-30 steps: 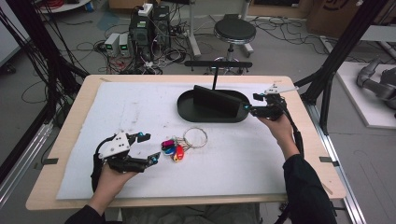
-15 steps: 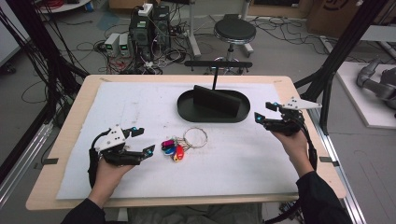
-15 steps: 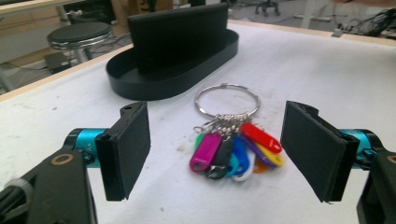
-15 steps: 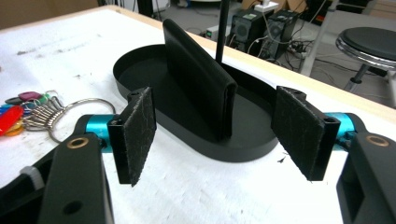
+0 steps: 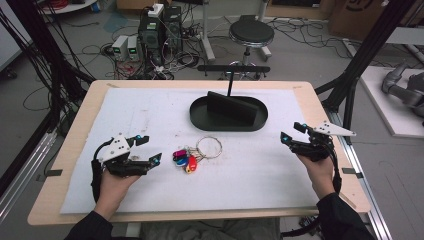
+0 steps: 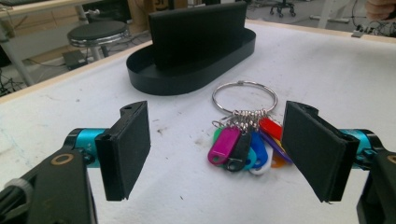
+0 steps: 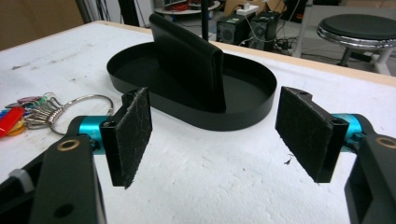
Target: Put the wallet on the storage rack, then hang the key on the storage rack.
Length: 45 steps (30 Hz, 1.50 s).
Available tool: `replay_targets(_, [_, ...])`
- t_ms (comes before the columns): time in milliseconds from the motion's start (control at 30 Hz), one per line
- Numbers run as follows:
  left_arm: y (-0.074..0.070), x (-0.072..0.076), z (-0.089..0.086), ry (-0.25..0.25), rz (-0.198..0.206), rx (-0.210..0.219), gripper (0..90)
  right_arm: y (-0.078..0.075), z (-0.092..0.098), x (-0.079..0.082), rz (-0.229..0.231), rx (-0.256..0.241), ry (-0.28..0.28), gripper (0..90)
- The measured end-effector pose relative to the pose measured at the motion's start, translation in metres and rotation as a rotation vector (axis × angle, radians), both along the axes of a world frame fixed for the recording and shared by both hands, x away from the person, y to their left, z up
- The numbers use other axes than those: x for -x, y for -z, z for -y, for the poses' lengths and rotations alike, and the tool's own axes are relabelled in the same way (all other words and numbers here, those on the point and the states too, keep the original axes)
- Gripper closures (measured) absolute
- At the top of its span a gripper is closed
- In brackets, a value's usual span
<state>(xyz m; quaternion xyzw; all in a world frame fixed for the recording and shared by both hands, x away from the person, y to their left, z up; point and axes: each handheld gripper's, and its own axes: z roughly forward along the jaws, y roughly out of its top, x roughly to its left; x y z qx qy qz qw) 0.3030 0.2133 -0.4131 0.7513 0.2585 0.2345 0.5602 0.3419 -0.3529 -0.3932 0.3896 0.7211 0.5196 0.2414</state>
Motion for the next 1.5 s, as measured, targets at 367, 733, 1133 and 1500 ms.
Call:
replay_targets(367, [-0.001, -0.001, 0.003, -0.048, 0.016, 0.008, 23.1, 0.005, 0.002, 0.007, -0.001, 0.012, 0.005, 27.6])
replay_targets(733, [-0.002, -0.004, 0.002, -0.094, 0.011, 0.035, 23.2, 0.004, 0.0, 0.011, 0.01, 0.026, -0.003, 27.6])
replay_targets(1133, [0.004, -0.001, -0.01, -0.069, 0.022, 0.081, 29.3, 0.006, -0.003, 0.005, 0.005, 0.03, -0.001, 27.6])
replay_targets(1500, [-0.001, -0.013, 0.006, -0.007, -0.079, 0.173, 28.9, 0.007, 0.001, 0.01, 0.014, 0.038, 0.01, 27.9])
